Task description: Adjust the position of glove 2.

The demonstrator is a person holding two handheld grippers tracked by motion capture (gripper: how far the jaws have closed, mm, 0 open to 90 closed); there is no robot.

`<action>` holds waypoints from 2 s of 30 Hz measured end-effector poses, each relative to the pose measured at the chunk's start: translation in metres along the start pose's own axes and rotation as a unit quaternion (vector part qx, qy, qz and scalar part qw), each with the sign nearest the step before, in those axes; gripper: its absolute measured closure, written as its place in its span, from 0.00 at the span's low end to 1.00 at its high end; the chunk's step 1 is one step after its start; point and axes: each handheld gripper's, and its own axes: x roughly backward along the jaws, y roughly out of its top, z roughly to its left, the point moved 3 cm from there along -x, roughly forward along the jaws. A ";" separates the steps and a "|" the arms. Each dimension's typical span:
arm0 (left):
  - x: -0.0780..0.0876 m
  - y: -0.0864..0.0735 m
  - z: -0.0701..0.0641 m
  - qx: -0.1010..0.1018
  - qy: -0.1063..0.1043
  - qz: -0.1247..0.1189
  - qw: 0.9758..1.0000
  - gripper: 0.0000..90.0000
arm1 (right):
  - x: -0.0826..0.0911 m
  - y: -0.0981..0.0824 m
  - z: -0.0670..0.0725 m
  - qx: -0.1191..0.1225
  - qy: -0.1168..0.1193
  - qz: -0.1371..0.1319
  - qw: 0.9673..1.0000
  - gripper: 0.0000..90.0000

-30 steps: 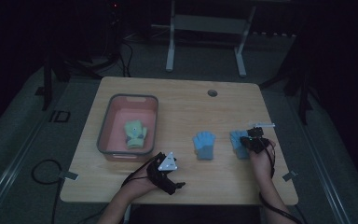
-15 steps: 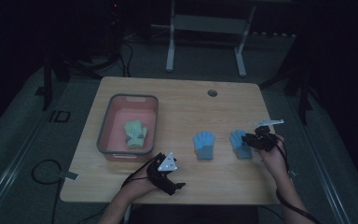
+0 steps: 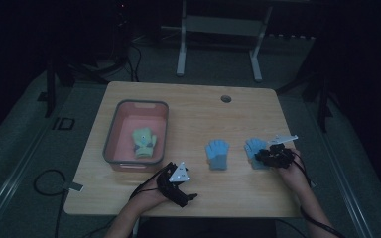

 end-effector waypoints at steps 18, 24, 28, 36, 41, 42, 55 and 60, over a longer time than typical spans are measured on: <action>0.000 0.000 0.000 -0.001 0.001 0.001 1.000 0.06 | 0.012 0.013 0.018 -0.065 -0.057 -0.034 0.996 0.97; 0.000 0.000 0.000 -0.001 0.000 0.001 1.000 0.06 | 0.038 0.044 0.032 -0.083 -0.069 -0.070 0.992 0.97; 0.000 0.000 0.001 -0.002 0.000 0.002 1.000 0.06 | 0.049 0.063 0.043 -0.083 -0.069 -0.088 0.990 0.97; 0.000 0.000 0.000 -0.002 -0.001 0.001 1.000 0.06 | 0.045 0.091 0.069 -0.065 -0.048 -0.113 0.990 0.97; 0.000 0.000 0.000 -0.003 -0.001 0.001 1.000 0.06 | 0.037 0.101 0.088 -0.059 -0.035 -0.119 0.991 0.97; 0.000 0.000 0.000 -0.002 -0.001 0.000 1.000 0.06 | 0.035 0.103 0.092 -0.058 -0.030 -0.120 0.991 0.97; 0.000 0.000 0.000 -0.003 -0.004 0.001 1.000 0.06 | 0.011 0.102 0.122 -0.064 0.003 -0.110 0.992 0.97; 0.000 0.000 0.000 -0.004 -0.002 0.000 1.000 0.06 | -0.003 0.095 0.123 -0.066 0.004 -0.092 0.994 0.96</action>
